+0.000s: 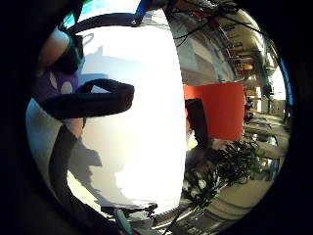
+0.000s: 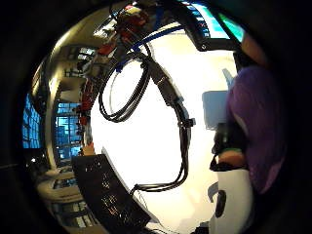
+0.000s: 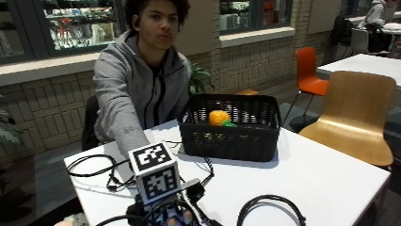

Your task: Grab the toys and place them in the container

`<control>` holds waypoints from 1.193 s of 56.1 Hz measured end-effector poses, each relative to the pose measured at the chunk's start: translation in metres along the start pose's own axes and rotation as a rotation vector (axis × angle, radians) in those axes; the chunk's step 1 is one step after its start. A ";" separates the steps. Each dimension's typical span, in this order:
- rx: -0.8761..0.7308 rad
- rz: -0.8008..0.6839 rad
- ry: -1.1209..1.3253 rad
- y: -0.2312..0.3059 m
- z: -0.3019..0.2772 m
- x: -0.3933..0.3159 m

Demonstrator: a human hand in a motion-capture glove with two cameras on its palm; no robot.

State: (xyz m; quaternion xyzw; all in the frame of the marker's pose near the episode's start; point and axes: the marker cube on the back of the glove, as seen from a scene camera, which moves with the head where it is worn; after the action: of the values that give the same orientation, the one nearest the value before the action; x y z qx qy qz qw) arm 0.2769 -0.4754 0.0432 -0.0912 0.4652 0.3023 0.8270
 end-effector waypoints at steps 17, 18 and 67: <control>0.105 -0.139 -0.064 0.029 -0.040 -0.019; 0.107 -0.158 -0.066 0.032 -0.048 -0.022; 0.035 -0.988 -0.029 0.283 -0.108 -0.309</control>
State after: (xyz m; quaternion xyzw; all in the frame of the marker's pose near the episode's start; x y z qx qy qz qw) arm -0.0843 -0.4236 0.2756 -0.2830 0.3598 -0.1326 0.8792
